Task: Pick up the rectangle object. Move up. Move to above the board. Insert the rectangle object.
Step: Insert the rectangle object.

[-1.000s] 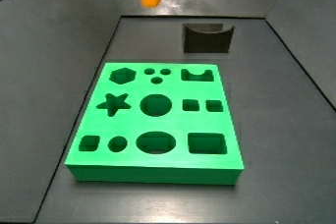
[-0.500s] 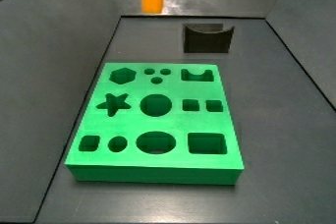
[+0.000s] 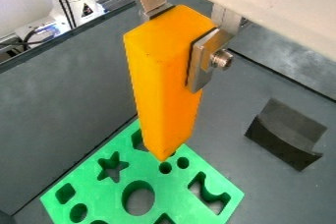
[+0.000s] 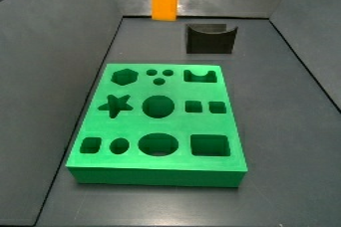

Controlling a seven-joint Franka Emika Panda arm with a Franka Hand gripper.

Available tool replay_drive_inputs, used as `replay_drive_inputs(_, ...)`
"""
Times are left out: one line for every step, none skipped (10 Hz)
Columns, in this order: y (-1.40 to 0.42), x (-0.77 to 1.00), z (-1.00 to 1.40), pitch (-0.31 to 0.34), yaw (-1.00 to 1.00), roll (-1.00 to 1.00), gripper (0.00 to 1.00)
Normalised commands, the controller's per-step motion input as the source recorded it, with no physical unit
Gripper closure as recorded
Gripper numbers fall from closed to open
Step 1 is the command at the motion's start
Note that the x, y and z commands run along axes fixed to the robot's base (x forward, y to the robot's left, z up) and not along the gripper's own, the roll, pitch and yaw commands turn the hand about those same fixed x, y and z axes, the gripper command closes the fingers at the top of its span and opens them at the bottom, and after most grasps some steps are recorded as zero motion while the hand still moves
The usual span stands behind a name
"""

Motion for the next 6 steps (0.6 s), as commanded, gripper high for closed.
replay_drive_inputs(-0.07,0.0,0.0,0.0,0.0,0.0,1.0)
replay_drive_inputs(-0.37,0.04,-0.07,0.0,-0.84,0.03,1.0)
replay_drive_inputs(-0.09,0.0,-0.16,0.0,-1.0,0.06,1.0)
replay_drive_inputs(0.0,0.0,-0.19,0.0,-1.0,0.09,1.0)
replay_drive_inputs(0.0,0.0,-0.18,0.0,-1.0,0.08,1.0)
replay_drive_inputs(0.0,0.0,-0.19,0.0,-1.0,0.07,1.0)
